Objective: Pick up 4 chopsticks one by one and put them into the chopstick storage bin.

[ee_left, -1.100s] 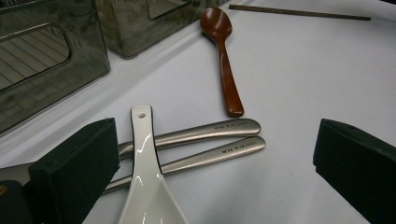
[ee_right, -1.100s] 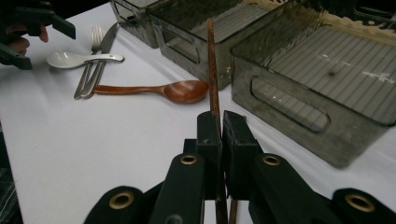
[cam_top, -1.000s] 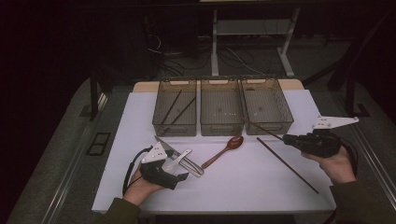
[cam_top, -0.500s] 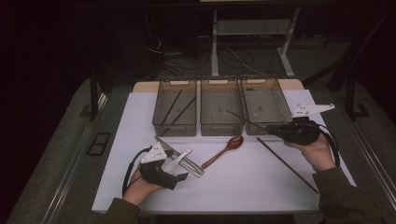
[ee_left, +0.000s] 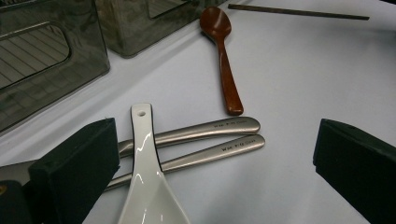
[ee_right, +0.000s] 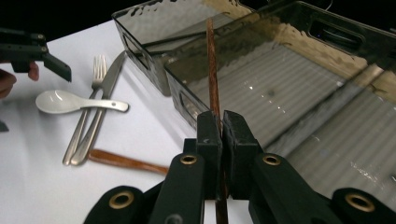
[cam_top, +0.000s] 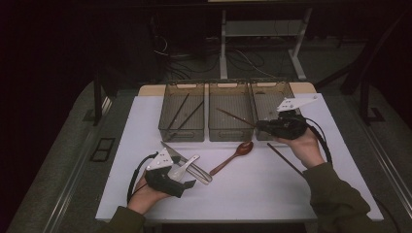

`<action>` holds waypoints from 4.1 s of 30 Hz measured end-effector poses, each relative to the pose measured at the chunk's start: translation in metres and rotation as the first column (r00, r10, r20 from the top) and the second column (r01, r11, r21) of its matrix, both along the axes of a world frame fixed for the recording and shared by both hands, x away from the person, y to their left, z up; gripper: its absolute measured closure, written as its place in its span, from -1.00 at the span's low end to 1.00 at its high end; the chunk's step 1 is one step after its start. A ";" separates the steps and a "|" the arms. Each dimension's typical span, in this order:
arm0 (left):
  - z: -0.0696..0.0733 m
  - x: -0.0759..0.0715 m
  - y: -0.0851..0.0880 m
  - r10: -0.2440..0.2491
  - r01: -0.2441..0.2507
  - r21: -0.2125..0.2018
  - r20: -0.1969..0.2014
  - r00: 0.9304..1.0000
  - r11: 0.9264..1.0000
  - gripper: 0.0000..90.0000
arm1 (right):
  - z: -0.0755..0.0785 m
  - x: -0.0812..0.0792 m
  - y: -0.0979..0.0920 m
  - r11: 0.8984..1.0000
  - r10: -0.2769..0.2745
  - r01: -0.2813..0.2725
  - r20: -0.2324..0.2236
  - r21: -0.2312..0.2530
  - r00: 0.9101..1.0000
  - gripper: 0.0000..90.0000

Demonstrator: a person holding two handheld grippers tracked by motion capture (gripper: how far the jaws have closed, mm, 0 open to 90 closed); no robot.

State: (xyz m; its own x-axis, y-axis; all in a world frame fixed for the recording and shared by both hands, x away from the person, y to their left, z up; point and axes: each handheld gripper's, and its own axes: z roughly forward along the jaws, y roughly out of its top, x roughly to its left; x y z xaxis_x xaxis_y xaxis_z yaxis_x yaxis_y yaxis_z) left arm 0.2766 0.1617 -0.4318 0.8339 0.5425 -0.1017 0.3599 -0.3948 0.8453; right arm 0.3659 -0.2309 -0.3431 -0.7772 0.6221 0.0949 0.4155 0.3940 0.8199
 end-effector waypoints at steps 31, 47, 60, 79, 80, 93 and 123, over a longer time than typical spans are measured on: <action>0.001 -0.002 -0.002 -0.009 0.009 -0.003 0.005 1.000 1.000 -1.00 | -0.008 0.077 0.134 0.999 -0.027 0.025 -0.053 -0.039 0.998 0.89; 0.003 -0.003 -0.004 -0.023 0.023 -0.011 0.011 1.000 1.000 -1.00 | -0.032 0.113 0.186 0.995 -0.078 0.069 -0.124 -0.078 0.989 0.89; 0.004 -0.004 -0.005 -0.027 0.028 -0.016 0.012 1.000 0.999 -1.00 | -0.040 0.117 0.216 0.991 -0.065 0.048 -0.137 -0.127 0.988 0.88; 0.004 -0.004 -0.005 -0.028 0.029 -0.013 0.014 1.000 1.000 -1.00 | -0.020 0.100 0.199 0.997 0.023 -0.032 -0.140 -0.068 0.990 0.31; 0.004 -0.003 -0.005 -0.028 0.029 -0.011 0.015 0.999 1.000 -1.00 | -0.018 0.097 0.196 0.997 0.031 -0.040 -0.142 -0.066 0.989 0.35; 0.004 -0.004 -0.006 -0.020 0.020 -0.011 0.012 1.000 1.000 -1.00 | -0.014 0.055 0.156 0.988 0.121 -0.134 -0.151 -0.078 0.981 0.98; 0.004 -0.004 -0.006 -0.021 0.022 -0.009 0.014 1.000 1.000 -1.00 | -0.030 0.059 0.166 0.987 0.117 -0.133 -0.168 -0.088 0.979 0.98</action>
